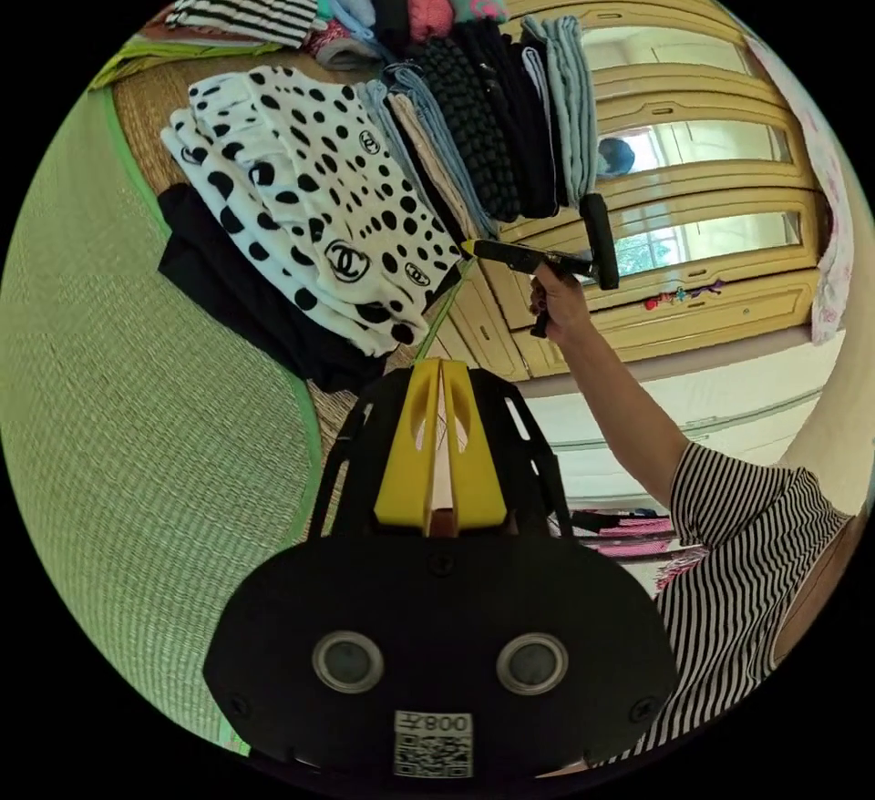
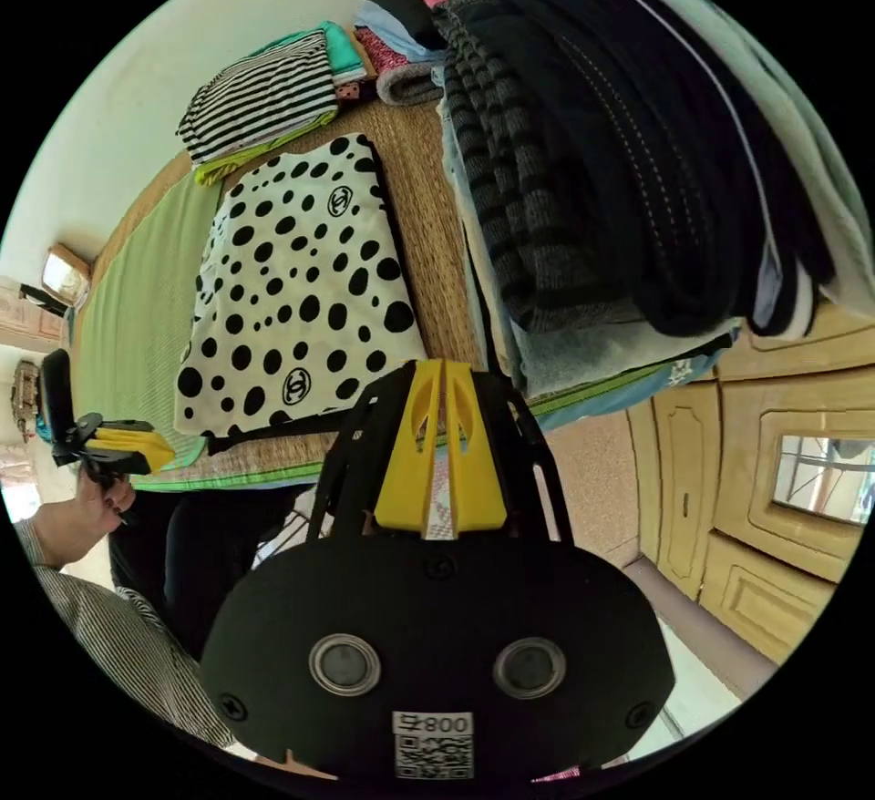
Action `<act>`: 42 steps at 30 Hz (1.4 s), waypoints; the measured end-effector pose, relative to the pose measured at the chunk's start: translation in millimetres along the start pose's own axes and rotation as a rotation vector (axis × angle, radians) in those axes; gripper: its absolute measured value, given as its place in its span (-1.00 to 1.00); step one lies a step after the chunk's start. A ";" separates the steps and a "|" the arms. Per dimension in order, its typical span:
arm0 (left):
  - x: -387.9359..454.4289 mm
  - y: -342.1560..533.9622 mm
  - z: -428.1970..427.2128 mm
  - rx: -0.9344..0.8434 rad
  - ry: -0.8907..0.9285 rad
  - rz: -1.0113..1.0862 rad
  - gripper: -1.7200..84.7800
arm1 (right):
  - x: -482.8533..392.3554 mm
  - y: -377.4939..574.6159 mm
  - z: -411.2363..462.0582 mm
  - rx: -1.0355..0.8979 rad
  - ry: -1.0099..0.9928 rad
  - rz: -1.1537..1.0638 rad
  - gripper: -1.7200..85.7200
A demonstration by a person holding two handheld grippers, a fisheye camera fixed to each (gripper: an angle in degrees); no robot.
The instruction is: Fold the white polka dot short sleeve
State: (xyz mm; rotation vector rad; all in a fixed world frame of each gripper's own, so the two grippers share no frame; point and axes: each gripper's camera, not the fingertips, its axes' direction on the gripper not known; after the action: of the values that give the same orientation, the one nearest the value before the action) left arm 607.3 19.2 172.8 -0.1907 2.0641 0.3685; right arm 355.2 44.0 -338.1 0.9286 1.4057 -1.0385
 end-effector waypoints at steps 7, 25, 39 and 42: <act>-22.5 -25.1 44.2 -0.087 -0.253 0.051 -0.96 | -62.9 27.4 -19.5 0.146 -0.089 -0.117 -0.96; -36.4 33.8 64.9 -0.062 -0.483 0.163 -0.96 | -158.0 69.2 -6.5 0.237 -0.133 -0.153 -0.96; -50.7 110.0 47.0 -0.156 -0.693 0.225 -0.95 | -220.0 18.3 -48.2 0.442 -0.231 -0.239 -0.89; -53.3 119.5 35.2 -0.126 -0.633 0.203 -0.95 | -252.3 -35.9 -61.1 0.498 -0.237 -0.290 -0.82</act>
State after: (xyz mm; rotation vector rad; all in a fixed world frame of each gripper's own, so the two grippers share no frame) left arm 628.6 142.7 224.4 0.0604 1.4371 0.5990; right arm 325.0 95.1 -82.9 0.9262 1.1198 -1.7115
